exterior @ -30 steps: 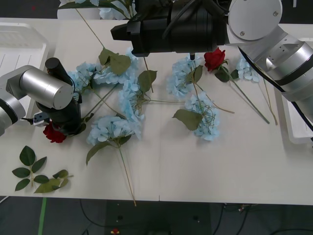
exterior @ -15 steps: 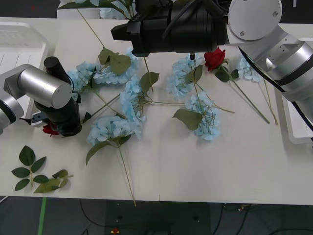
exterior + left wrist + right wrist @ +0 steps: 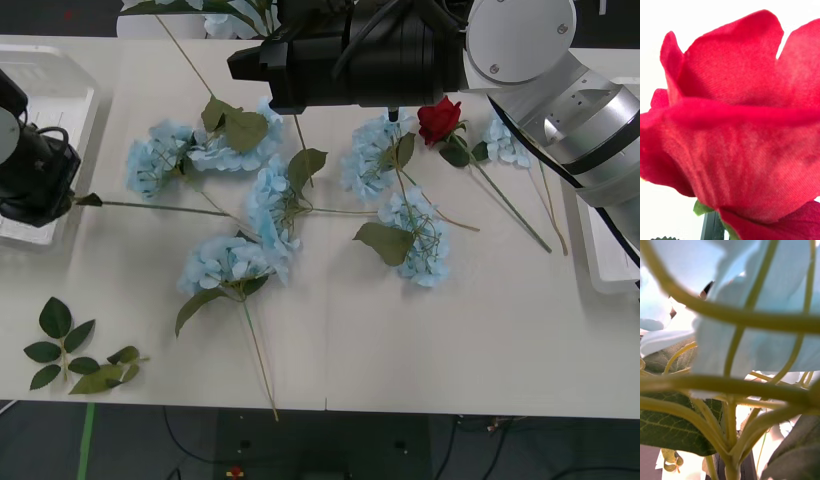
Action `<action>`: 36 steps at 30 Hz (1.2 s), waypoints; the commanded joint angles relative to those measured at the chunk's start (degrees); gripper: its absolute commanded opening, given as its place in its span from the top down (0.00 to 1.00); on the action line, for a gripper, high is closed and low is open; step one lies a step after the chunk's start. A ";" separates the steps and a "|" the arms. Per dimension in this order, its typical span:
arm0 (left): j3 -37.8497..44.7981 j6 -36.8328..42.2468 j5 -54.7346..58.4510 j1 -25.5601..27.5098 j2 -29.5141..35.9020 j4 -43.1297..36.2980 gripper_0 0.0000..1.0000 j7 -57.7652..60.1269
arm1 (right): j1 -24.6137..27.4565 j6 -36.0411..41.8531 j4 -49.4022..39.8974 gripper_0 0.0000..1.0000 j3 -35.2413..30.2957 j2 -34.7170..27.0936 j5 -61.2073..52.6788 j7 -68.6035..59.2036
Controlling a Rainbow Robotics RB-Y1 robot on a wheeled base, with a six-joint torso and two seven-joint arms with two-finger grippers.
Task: Place the red flowers into the right box and the blue flowers into the left box. If a person shows an open palm, hand one flower to the person first, then continue sorting.
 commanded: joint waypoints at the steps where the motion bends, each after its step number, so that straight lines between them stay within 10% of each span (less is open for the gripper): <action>1: 2.05 -6.21 0.87 0.73 9.43 -7.42 1.00 -15.10 | -3.18 -0.81 -0.74 1.00 0.05 1.02 0.36 -2.07; 16: 8.82 -11.04 -11.53 9.26 12.94 -25.09 1.00 -53.86 | -3.18 -0.99 -0.74 1.00 0.05 1.11 0.36 -2.42; 27: 38.26 -15.70 -8.01 34.75 -0.41 -43.28 1.00 -75.57 | -3.18 -0.99 -0.74 1.00 0.05 1.02 0.80 -2.60; 36: 46.35 -17.10 -1.15 35.10 -15.27 -47.85 1.00 -83.48 | -3.18 -0.90 0.22 1.00 0.05 1.02 0.98 -3.21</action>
